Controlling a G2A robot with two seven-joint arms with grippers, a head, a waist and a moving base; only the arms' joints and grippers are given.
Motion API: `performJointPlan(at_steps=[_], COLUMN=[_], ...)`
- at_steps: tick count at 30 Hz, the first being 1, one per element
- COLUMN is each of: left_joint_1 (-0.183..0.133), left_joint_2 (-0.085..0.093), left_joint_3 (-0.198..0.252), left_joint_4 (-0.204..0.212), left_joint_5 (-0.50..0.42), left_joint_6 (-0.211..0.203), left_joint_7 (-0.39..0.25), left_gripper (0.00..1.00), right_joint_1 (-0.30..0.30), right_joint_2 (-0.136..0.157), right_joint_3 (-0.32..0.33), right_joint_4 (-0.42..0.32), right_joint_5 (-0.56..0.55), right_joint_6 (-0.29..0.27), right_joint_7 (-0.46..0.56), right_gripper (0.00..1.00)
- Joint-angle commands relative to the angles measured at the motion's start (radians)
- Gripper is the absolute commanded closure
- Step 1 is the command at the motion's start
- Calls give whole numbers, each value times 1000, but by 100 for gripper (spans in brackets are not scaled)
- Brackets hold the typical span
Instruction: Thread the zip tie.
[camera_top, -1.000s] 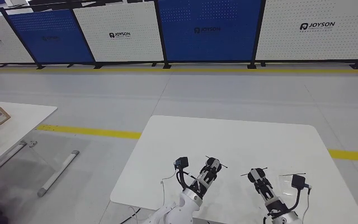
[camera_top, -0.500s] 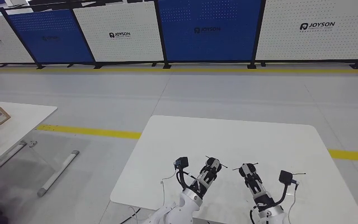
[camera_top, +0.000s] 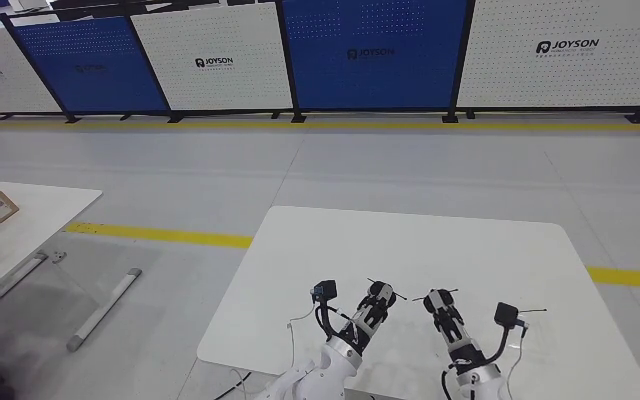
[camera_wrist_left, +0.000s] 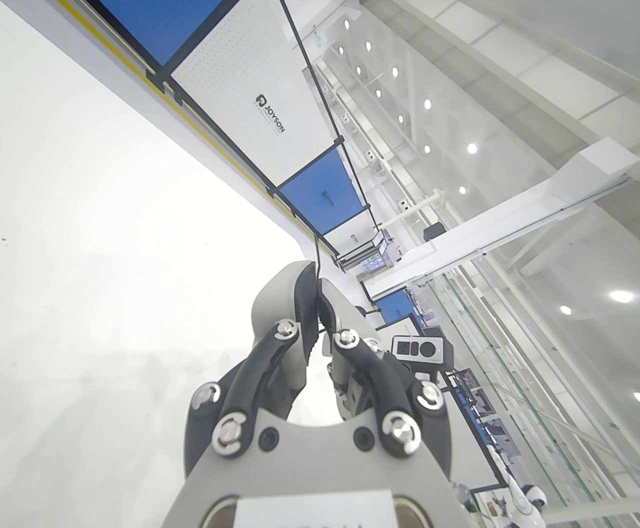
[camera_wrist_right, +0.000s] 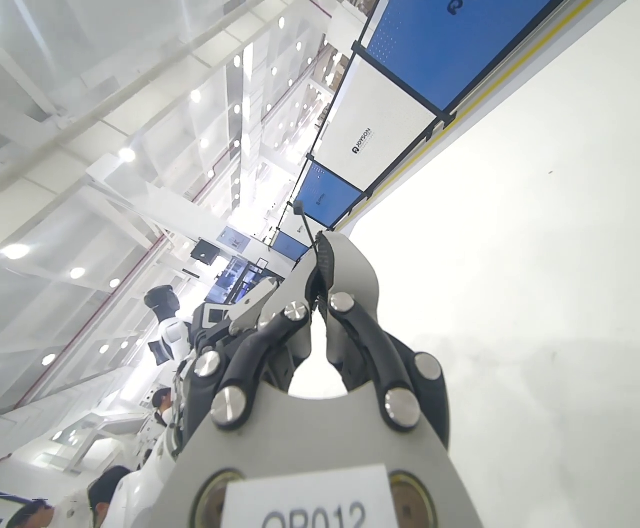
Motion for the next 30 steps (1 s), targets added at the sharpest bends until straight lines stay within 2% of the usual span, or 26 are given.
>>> performJointPlan(at_steps=[1, 11, 30], left_joint_1=[0, 0, 0], left_joint_2=[0, 0, 0], left_joint_3=[0, 0, 0], left_joint_4=[0, 0, 0], left_joint_5=[0, 0, 0], left_joint_6=[0, 0, 0], left_joint_7=[0, 0, 0], left_gripper=[100, 100, 100], right_joint_1=[-3, -1, 17], right_joint_2=[-3, -8, -43], right_joint_3=[5, 1, -2], right_joint_4=[6, 12, 21], right_joint_5=[1, -6, -43], right_joint_6=[-17, -11, 17], right_joint_7=[0, 18, 22], right_gripper=[100, 100, 100])
